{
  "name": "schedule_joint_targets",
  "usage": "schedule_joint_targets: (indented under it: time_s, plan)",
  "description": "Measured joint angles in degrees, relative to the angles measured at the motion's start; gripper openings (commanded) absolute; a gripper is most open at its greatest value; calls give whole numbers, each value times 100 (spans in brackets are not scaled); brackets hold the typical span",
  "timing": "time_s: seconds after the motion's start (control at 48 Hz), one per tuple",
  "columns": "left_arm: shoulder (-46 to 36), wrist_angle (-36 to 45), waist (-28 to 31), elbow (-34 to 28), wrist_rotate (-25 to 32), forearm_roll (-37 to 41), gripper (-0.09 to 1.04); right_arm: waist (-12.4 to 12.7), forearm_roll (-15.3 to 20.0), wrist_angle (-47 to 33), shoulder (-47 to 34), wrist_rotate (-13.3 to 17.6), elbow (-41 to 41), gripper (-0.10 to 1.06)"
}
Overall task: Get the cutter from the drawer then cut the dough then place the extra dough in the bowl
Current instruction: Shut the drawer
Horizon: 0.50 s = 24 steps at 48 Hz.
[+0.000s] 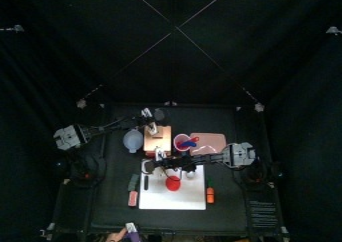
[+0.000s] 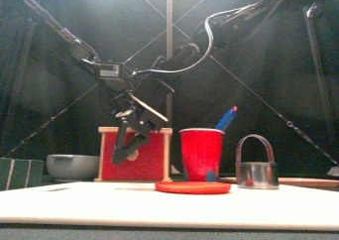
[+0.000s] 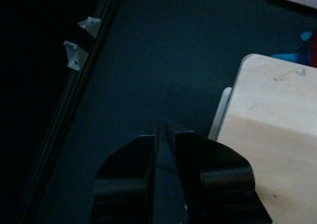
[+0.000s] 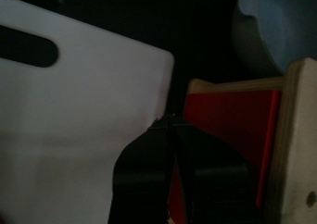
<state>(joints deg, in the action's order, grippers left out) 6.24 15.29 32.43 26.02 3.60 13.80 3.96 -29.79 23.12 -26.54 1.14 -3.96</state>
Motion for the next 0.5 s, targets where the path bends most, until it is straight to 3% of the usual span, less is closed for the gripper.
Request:
schedule_joint_targets:
  time_s: [0.25,0.5]
  plan:
    - [0,-44,0,9,-18,0,60,-18,185,-26,0,9,18,25]
    - [-26,-325,0,9,-35,0,60,-466,888,-26,703,-9,-229,25]
